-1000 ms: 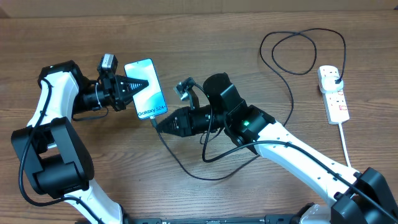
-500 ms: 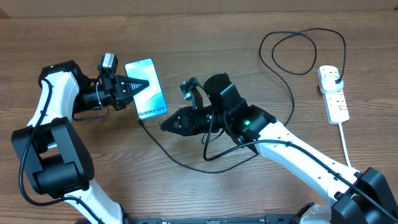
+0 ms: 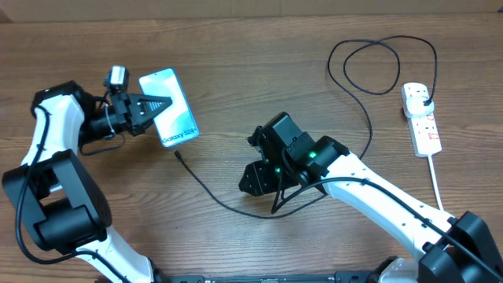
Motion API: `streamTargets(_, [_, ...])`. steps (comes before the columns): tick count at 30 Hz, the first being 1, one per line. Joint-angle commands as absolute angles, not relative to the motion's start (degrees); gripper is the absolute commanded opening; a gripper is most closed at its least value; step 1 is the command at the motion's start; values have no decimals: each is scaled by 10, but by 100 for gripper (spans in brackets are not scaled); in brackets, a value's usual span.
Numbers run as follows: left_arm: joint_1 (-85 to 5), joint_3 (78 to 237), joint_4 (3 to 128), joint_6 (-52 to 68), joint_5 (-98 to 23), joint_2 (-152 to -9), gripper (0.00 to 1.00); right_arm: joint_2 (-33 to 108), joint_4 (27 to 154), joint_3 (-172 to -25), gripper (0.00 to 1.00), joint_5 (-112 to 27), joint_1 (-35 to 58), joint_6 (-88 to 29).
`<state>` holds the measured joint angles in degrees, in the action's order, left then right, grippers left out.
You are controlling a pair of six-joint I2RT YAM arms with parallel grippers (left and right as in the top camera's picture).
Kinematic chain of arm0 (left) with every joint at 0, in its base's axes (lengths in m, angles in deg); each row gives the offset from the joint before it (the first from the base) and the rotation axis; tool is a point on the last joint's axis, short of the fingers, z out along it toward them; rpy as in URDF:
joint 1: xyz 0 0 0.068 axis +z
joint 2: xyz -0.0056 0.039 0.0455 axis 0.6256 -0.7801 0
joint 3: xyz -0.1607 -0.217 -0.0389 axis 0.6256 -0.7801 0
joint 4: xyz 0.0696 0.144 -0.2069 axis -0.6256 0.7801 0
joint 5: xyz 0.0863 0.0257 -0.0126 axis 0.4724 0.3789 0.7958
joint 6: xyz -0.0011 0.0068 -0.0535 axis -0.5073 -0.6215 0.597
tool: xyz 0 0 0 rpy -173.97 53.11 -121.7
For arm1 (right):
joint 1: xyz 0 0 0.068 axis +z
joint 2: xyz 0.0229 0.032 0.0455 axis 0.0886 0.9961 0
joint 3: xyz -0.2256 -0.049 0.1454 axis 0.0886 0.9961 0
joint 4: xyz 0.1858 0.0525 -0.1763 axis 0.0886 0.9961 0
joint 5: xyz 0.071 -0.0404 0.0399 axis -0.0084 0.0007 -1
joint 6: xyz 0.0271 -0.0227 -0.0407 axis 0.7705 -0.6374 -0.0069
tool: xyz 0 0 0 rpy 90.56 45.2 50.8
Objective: Plug charger to phone and switch on socket
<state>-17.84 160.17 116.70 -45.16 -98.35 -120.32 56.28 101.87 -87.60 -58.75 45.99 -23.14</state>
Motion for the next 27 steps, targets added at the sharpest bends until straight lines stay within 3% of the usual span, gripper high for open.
streamTargets(1, [-153,1602,1152,-425,-1001,-1185,4,564,1029,-878,57,-511,458,-290])
streamTargets(4, [-130,1602,1131,-393,-1001,-1185,4,571,1032,-888,71,-511,458,-302])
streamTargets(11, [-83,1602,1120,-368,-1002,-1185,4,672,1129,-1048,82,-515,466,-362])
streamTargets(17, [-41,1602,1107,-353,-1000,-1185,4,804,1198,-1225,98,-476,507,-411])
streamTargets(27, [31,1602,1108,-353,-996,-1185,4,895,1072,-1260,100,-353,580,-439])
